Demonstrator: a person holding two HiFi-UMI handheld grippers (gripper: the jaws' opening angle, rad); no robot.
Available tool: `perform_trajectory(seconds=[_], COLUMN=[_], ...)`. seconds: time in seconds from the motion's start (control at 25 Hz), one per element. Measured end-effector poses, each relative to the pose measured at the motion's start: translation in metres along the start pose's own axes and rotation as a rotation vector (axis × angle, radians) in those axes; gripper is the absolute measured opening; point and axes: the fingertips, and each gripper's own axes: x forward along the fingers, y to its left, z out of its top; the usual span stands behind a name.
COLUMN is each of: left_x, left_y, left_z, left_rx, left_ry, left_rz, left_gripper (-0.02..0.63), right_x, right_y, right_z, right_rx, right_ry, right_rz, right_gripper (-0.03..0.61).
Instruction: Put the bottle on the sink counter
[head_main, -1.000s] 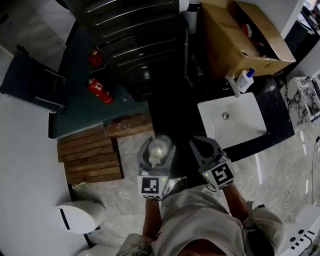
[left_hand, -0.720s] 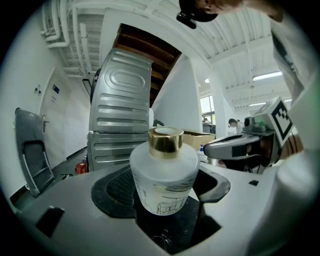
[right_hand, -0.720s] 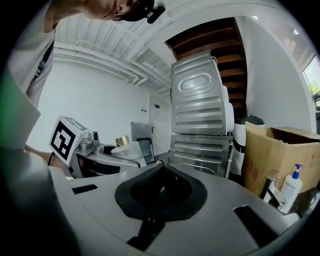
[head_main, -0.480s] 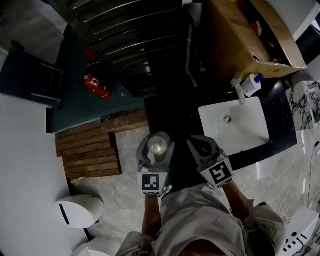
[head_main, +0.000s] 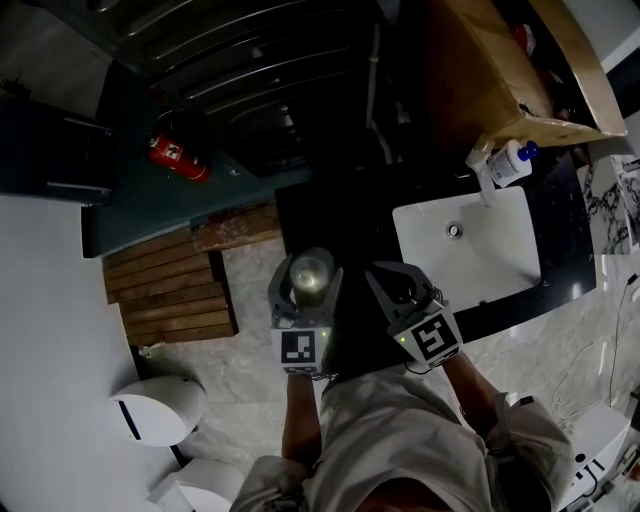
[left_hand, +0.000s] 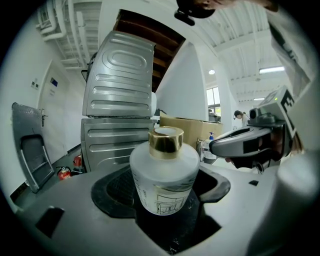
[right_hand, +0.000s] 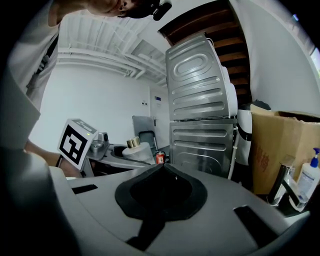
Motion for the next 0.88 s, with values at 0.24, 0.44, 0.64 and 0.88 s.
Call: perform_trajectory(seconds=[0.24,0.44,0.64,0.88], left_x=[0.027,0.047,0.064,0.084], left_y=[0.009,0.015,0.017,0.022], left_z=[-0.011,-0.023,-0.036,-0.054], left_rx=[0.004,0.022,0.010,0.012], left_ry=[0.025,0.051,0.080,0.113], left_rz=[0.012,0.009,0.000,-0.006], left_gripper=[0.328,0.328,0.328,0.328], right_x=[0.016,0.030,0.044,0.057], right_y=[-0.015,-0.027,-0.037,-0.043], right_z=[-0.015,-0.026,-0.037,-0.050], right_rx=[0.008,0.018,0.028,0.022], right_ry=[0.023,0.045,0.067,0.094], right_rz=[0.021,0.023,0.026,0.044], right_gripper=[-0.003,-0.003,-0.002,-0.002])
